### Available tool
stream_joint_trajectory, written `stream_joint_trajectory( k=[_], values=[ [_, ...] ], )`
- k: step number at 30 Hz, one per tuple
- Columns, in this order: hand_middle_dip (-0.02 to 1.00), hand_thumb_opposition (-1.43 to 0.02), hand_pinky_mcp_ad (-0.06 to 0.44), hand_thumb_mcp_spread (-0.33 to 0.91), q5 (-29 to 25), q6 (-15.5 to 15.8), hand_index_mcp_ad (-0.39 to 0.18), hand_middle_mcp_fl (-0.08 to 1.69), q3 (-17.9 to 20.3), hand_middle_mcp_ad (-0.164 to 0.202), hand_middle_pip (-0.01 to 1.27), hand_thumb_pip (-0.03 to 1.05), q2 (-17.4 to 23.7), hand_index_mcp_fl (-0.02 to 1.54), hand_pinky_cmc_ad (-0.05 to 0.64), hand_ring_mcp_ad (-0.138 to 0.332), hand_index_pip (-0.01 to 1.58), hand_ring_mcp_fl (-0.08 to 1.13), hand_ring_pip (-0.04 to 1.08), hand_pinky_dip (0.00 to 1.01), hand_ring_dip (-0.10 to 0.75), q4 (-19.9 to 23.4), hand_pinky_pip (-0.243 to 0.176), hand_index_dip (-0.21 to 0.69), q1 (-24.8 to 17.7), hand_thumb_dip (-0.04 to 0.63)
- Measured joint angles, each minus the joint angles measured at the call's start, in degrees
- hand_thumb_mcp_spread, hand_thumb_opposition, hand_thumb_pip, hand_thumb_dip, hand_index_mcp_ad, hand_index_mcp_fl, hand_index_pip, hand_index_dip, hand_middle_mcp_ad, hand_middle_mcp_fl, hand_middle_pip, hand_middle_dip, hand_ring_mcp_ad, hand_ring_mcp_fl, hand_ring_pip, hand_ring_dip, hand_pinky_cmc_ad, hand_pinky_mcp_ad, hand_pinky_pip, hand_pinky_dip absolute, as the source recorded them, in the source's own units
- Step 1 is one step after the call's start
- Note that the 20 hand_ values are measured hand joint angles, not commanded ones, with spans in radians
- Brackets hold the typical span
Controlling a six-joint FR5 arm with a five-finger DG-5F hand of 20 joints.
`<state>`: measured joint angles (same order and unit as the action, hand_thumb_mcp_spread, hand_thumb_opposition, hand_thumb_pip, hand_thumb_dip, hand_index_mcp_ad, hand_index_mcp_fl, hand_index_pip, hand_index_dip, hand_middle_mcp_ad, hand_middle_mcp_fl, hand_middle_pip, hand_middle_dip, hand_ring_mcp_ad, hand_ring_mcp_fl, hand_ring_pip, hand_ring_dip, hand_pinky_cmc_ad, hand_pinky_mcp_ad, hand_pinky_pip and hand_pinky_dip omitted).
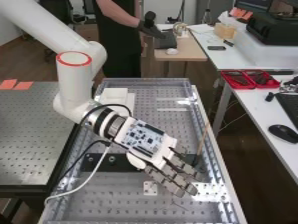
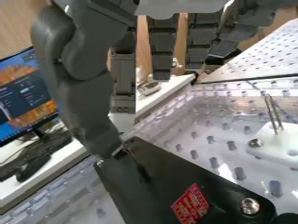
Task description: Grab the drill bit and place it in the clear container
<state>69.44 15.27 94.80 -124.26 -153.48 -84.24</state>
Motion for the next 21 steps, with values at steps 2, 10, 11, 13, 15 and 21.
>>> stream_joint_trajectory(
  k=[2,10,11,13,15,21],
  values=[
    [0.19,-0.9,0.089,0.55,-0.16,-0.04,-0.113,0.18,0.0,0.075,0.11,0.51,0.0,0.39,0.197,0.162,1.09,0.1,0.11,0.13,0.012,0.11,-0.101,0.394,-0.07,0.298],
    [0.19,-0.9,0.091,0.55,-0.28,0.23,-0.113,0.18,-0.22,0.075,0.11,0.51,-0.32,0.42,0.194,0.162,1.09,0.09,0.11,0.13,0.012,-0.02,-0.099,0.393,-0.02,0.302],
    [0.19,-0.9,0.087,0.55,-0.33,0.29,-0.113,0.18,-0.22,0.075,0.11,0.51,-0.34,0.43,0.194,0.162,1.09,0.09,0.11,0.13,0.012,-0.02,-0.099,0.393,0.0,0.298],
    [0.19,-0.9,0.091,0.55,-0.4,0.42,-0.113,0.18,-0.22,0.075,0.11,0.51,-0.38,0.43,0.197,0.162,1.08,0.09,0.11,0.13,0.012,0.0,-0.099,0.393,0.02,0.302],
    [0.19,-0.9,0.091,0.55,-0.35,0.53,-0.113,0.18,-0.26,0.075,0.11,0.51,-0.41,0.46,0.197,0.162,1.12,0.09,0.11,0.13,0.012,0.05,-0.099,0.393,0.03,0.302],
    [0.19,-0.9,0.091,0.58,-0.34,0.57,-0.113,0.19,-0.45,0.075,0.11,0.51,-0.54,0.51,0.197,0.162,1.18,0.09,0.11,0.13,0.012,0.13,-0.099,0.386,0.02,0.302]
  ],
)
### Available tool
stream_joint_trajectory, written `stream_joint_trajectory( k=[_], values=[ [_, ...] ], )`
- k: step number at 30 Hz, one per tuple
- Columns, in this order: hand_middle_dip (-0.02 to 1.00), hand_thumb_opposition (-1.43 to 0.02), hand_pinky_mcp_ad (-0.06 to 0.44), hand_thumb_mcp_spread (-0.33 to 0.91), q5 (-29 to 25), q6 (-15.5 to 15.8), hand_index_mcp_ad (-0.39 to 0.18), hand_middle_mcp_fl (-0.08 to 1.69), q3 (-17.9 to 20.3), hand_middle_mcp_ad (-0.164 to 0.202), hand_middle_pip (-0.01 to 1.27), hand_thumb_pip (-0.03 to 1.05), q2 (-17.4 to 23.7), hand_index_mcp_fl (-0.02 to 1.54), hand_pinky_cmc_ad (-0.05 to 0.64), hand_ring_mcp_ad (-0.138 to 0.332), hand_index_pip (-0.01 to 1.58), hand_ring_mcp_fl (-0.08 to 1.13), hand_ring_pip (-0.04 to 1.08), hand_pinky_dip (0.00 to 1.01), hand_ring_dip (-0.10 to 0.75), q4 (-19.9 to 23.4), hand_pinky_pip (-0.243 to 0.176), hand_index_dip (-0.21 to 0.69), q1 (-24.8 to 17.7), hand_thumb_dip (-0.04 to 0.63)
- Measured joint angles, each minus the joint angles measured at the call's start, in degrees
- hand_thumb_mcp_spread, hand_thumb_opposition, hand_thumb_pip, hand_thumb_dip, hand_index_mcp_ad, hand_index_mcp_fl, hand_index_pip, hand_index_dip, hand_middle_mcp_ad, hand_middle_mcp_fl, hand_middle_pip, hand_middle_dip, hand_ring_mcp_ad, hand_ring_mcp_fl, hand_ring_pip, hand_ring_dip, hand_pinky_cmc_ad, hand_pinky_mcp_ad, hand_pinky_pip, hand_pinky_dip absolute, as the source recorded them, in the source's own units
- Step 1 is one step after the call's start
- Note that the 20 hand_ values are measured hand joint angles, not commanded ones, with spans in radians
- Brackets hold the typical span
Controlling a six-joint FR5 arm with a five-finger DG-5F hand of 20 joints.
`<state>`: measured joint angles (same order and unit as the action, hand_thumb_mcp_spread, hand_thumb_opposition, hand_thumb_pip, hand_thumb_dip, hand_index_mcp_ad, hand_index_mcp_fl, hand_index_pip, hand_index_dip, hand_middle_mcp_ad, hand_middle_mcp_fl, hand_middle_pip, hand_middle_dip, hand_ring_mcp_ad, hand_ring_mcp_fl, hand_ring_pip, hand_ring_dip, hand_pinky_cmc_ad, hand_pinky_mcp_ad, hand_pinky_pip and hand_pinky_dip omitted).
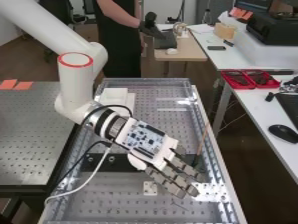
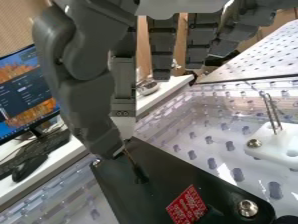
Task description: Grab the drill bit and place it in the clear container
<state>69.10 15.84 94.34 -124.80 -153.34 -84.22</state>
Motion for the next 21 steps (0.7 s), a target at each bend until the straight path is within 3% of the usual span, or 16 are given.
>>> stream_joint_trajectory(
  k=[21],
  values=[
    [0.19,-0.91,0.093,0.62,0.62,0.24,-0.113,0.2,-1.26,0.077,0.1,0.48,-0.83,0.57,0.213,0.164,1.23,0.1,0.11,0.13,0.012,-0.3,-0.099,0.394,0.13,0.302]
  ],
)
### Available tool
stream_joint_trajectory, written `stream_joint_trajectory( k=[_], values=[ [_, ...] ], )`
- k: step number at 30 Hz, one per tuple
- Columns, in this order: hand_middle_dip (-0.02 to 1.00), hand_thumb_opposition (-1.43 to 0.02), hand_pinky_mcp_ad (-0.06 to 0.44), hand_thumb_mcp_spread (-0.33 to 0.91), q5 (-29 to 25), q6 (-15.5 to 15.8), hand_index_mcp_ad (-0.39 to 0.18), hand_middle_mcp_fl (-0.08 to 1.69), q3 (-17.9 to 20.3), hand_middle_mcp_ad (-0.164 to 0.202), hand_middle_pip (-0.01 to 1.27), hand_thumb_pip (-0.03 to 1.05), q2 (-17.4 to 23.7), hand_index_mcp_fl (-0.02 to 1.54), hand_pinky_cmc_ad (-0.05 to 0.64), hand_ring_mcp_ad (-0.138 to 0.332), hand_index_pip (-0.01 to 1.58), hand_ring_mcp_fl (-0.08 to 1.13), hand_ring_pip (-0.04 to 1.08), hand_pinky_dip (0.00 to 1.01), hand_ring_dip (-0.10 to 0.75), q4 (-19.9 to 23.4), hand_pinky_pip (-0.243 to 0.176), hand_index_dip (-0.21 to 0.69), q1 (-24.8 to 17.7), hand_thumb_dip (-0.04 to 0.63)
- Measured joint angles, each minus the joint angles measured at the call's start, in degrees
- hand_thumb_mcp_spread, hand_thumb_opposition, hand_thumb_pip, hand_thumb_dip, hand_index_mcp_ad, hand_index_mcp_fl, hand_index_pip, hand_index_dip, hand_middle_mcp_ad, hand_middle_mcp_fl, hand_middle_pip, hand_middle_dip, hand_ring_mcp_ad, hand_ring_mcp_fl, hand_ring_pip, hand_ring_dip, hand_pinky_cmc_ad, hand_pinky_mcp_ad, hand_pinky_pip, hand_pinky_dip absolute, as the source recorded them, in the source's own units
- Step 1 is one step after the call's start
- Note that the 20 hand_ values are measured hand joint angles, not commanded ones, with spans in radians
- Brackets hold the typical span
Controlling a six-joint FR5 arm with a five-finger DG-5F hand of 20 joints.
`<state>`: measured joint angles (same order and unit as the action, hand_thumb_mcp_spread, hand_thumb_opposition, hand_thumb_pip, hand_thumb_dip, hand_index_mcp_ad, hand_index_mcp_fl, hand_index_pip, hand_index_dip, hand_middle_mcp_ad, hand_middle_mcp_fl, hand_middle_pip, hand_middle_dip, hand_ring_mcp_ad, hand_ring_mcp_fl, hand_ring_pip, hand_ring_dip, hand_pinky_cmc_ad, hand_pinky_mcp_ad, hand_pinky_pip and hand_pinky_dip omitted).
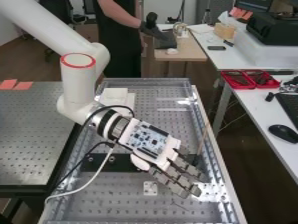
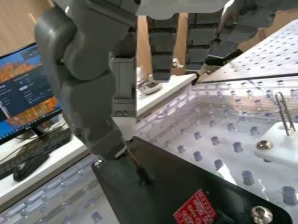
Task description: Grab the drill bit and place it in the clear container
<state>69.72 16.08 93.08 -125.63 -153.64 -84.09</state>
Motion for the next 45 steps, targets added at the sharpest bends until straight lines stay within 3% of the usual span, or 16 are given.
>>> stream_joint_trajectory(
  k=[13,25,37,45],
  values=[
    [0.19,-0.93,0.089,0.68,0.02,1.76,-0.113,0.25,-0.18,0.075,0.1,0.48,-0.05,0.66,0.223,0.166,1.17,0.11,0.11,0.13,0.012,1.21,-0.099,0.394,-0.07,0.298],
    [0.2,-0.96,0.091,0.72,0.5,2.32,-0.113,0.27,-0.12,0.075,0.11,0.43,1.8,0.82,0.253,0.164,1.0,0.13,0.11,0.14,0.023,1.14,-0.099,0.361,-0.03,0.298],
    [0.2,-0.98,0.106,0.72,1.54,5.18,-0.113,0.29,0.9,0.075,0.11,0.42,7.97,0.88,0.253,0.169,0.92,0.14,0.11,0.14,0.023,-1.32,-0.099,0.361,-0.39,0.297],
    [0.2,-1.0,0.105,0.72,2.58,7.11,-0.113,0.29,5.67,0.077,0.11,0.42,15.76,0.94,0.251,0.183,0.85,0.14,0.11,0.14,0.023,-1.27,-0.101,0.377,-3.62,0.3]
  ],
)
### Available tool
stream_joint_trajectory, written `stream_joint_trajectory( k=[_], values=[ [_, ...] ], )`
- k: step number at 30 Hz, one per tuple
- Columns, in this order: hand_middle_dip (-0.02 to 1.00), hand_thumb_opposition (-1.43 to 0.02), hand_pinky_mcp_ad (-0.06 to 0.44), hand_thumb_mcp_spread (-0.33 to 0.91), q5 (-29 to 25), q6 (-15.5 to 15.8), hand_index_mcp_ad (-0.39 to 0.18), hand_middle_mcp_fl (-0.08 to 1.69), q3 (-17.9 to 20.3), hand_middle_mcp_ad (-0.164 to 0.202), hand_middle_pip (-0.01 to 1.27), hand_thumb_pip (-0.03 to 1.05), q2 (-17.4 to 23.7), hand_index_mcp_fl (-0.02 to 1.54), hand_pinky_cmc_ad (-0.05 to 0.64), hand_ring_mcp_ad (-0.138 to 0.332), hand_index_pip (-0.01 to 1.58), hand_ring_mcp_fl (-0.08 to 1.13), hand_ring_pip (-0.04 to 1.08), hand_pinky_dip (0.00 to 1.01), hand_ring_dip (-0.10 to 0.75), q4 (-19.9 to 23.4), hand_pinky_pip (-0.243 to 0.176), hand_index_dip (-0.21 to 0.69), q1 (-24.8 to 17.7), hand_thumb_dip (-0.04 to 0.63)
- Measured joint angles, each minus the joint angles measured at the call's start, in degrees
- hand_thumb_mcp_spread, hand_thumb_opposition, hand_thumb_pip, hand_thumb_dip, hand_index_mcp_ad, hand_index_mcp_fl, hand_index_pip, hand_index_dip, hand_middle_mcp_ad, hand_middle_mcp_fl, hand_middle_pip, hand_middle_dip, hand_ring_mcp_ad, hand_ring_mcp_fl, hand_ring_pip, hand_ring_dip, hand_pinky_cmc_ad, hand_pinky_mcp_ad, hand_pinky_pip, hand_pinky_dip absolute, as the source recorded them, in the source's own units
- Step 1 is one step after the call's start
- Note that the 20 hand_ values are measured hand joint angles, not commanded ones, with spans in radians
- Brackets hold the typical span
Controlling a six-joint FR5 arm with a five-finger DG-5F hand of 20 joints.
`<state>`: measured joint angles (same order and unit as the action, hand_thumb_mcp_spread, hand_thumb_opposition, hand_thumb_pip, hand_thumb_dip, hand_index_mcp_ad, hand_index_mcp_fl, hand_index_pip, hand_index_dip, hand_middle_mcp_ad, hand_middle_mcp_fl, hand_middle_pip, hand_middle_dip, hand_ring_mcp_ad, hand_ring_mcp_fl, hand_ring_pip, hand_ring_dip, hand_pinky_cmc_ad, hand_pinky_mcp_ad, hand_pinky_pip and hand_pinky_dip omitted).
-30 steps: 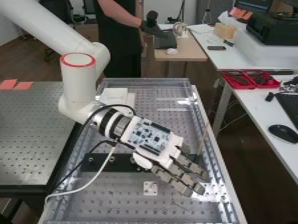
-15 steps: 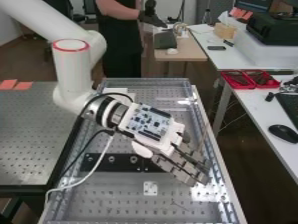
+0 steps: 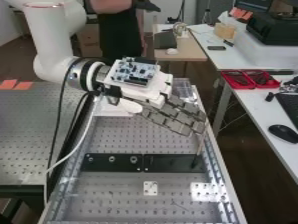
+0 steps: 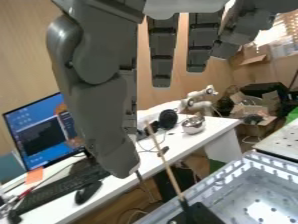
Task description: Grab the drill bit and place it in the clear container
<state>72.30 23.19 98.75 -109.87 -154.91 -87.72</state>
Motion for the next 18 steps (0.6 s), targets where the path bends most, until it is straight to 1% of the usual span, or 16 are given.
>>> stream_joint_trajectory(
  k=[2,3,5,8,9,12,14,15,18],
  values=[
    [0.2,-1.0,0.105,0.72,0.31,0.22,-0.113,0.29,1.06,0.075,0.11,0.42,1.57,0.97,0.251,0.183,0.79,0.14,0.11,0.14,0.023,-0.04,-0.101,0.386,-1.13,0.3],
    [0.2,-1.0,0.101,0.72,0.46,0.28,-0.113,0.29,1.77,0.075,0.11,0.42,2.59,0.97,0.251,0.183,0.78,0.14,0.11,0.14,0.023,-0.11,-0.099,0.394,-1.98,0.3],
    [0.2,-1.0,0.11,0.72,0.67,0.27,-0.117,0.29,2.65,0.075,0.11,0.42,3.81,0.97,0.251,0.183,0.78,0.14,0.12,0.14,0.03,-0.14,-0.101,0.428,-3.15,0.3],
    [0.2,-1.02,0.11,0.72,1.35,0.11,-0.117,0.29,3.8,0.075,0.11,0.42,5.37,1.01,0.25,0.178,0.72,0.14,0.12,0.14,0.03,-0.11,-0.101,0.429,-4.96,0.3],
    [0.2,-1.02,0.11,0.72,1.75,-0.09,-0.113,0.29,4.16,0.075,0.11,0.42,5.85,1.01,0.25,0.178,0.73,0.14,0.12,0.14,0.03,-0.05,-0.101,0.431,-5.67,0.3],
    [0.21,-1.02,0.113,0.72,2.38,-0.43,-0.113,0.29,4.75,0.075,0.11,0.42,6.52,1.01,0.253,0.178,0.71,0.14,0.12,0.14,0.031,0.18,-0.101,0.45,-6.95,0.3],
    [0.21,-1.02,0.126,0.72,2.72,-0.56,-0.113,0.29,4.95,0.075,0.11,0.42,6.74,1.01,0.253,0.187,0.69,0.14,0.11,0.14,0.037,0.35,-0.101,0.48,-7.47,0.3],
    [0.21,-1.02,0.122,0.72,3.39,-0.62,-0.113,0.29,5.07,0.077,0.11,0.42,6.85,1.01,0.253,0.197,0.7,0.14,0.11,0.14,0.037,0.52,-0.101,0.494,-7.91,0.3],
    [0.21,-1.02,0.12,0.72,5.64,-0.75,-0.113,0.29,5.15,0.077,0.11,0.42,6.92,1.02,0.253,0.201,0.68,0.14,0.11,0.14,0.037,0.71,-0.101,0.494,-9.2,0.3]
  ],
)
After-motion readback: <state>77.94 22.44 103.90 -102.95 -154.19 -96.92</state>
